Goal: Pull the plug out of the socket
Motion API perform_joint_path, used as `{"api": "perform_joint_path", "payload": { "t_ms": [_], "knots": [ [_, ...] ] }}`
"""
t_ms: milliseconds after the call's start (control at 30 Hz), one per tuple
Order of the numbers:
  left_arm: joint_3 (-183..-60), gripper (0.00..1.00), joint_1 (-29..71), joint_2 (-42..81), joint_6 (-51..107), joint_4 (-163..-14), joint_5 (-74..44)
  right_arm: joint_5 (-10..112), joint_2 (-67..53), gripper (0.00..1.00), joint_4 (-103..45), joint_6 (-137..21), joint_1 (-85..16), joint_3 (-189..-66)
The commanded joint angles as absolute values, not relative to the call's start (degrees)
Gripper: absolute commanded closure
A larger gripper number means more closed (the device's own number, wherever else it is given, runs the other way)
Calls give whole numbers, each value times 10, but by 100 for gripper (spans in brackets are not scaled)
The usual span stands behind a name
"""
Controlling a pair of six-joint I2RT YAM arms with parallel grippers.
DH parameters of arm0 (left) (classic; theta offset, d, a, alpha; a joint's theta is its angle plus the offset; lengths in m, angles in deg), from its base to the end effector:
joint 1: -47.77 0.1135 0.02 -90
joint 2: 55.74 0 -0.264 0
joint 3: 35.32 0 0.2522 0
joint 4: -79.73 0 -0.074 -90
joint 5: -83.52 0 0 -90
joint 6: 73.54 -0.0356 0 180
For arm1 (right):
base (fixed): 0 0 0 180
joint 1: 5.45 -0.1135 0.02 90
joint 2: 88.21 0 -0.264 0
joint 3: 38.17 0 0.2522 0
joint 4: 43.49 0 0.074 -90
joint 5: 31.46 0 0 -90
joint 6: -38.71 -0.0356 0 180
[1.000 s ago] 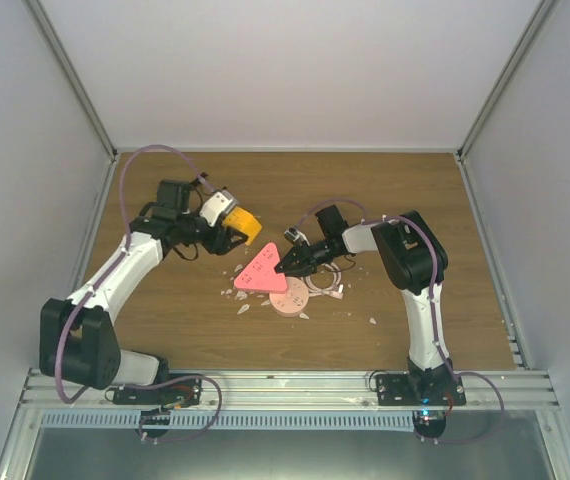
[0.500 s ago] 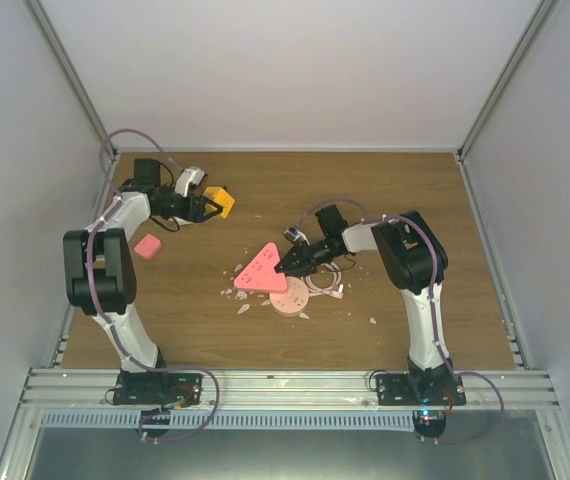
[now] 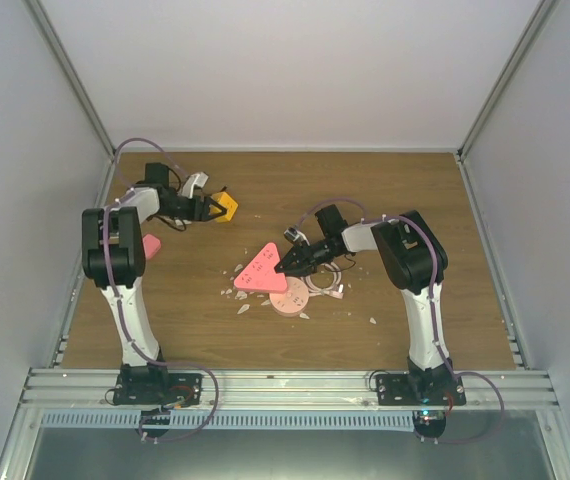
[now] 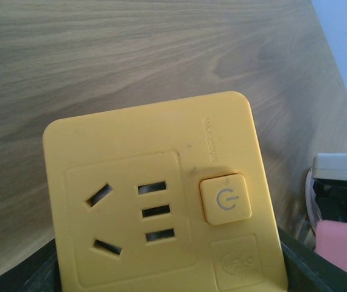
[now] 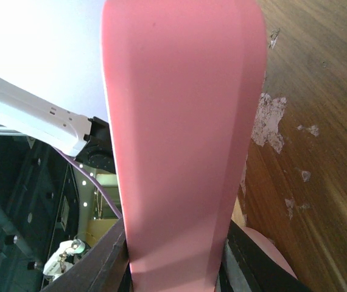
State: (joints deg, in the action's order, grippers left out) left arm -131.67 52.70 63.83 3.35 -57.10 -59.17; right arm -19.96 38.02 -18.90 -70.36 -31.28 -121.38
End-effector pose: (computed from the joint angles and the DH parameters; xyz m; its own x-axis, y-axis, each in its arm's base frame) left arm 0.4212 0.0079 0.1561 -0.8289 0.0665 -0.5554 0.4654 0.6327 -0.6190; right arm 0.3370 0.2019 0.0794 -0.9247 -0.3753 -0.0640 -0.1277 0.1475 0.9808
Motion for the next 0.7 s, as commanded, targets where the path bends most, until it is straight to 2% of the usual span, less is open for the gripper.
{"api": "perform_joint_path", "payload": {
  "t_ms": [0,100,200,367,500,667],
  "knots": [
    [-1350,84,530,669,52,-593,-622,-63,424,96,-191,-659,-308,-1206],
    [-1354,80,530,682,58,-595,-622,-62,424,96,-188,-656,-309,-1207],
    [-1358,70,530,691,63,-594,-611,-61,424,95,-183,-652,-308,-1208],
    [-1361,45,531,692,66,-592,-593,-62,425,91,-167,-642,-307,-1220],
    [-1360,30,531,682,67,-591,-578,-56,423,84,-155,-635,-305,-1231],
    [-1348,9,531,659,66,-597,-556,-49,419,72,-139,-624,-305,-1247]
  ]
}}
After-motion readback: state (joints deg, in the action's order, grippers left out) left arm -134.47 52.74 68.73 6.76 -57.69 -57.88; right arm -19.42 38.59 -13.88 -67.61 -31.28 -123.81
